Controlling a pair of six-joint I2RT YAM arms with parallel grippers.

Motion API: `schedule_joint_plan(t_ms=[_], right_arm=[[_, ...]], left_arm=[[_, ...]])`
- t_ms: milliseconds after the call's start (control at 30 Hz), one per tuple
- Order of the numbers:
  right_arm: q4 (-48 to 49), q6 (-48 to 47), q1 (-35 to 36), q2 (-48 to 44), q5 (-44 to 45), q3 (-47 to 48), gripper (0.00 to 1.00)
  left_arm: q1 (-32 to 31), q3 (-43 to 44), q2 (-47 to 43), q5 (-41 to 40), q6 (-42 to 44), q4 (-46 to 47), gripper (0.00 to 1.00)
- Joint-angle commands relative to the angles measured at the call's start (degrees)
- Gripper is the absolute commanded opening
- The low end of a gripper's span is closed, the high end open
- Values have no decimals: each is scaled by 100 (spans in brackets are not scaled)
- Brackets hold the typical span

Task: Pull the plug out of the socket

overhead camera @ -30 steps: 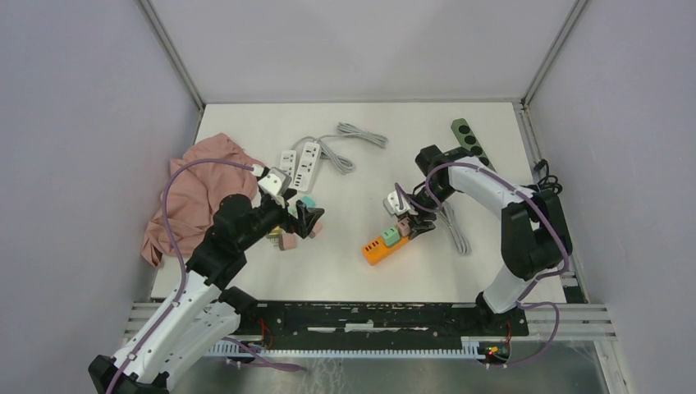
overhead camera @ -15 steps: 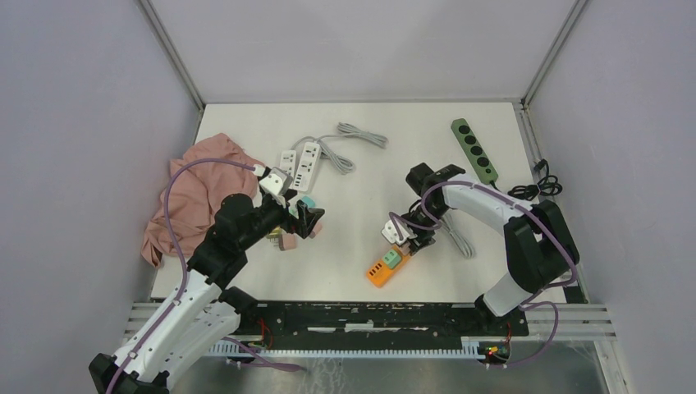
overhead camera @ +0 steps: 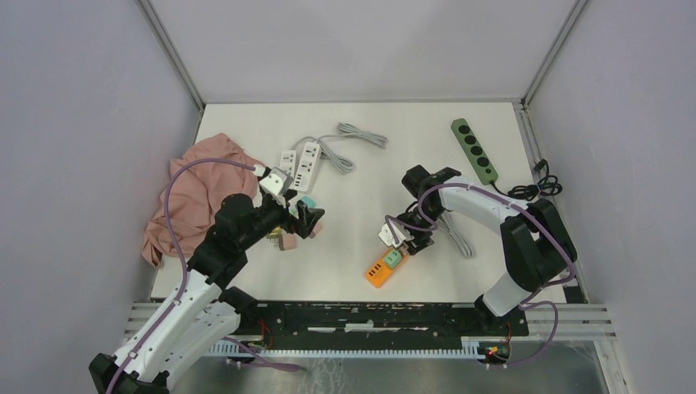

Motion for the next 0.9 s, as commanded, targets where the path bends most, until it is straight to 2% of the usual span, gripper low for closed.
schedule_joint_plan(t_ms=[0, 233, 467, 867], right_arm=[[-45, 27, 15, -109, 21, -9, 66], [-239, 2, 11, -232, -106, 85, 76], [-627, -34, 8, -537, -497, 280, 80], [-1083, -286, 11, -811, -953, 456, 82]], left_arm=[[24, 6, -8, -79, 320, 259, 99], [22, 6, 7, -81, 320, 259, 99], [26, -1, 48, -55, 320, 269, 99], [51, -11, 223, 119, 295, 329, 99]])
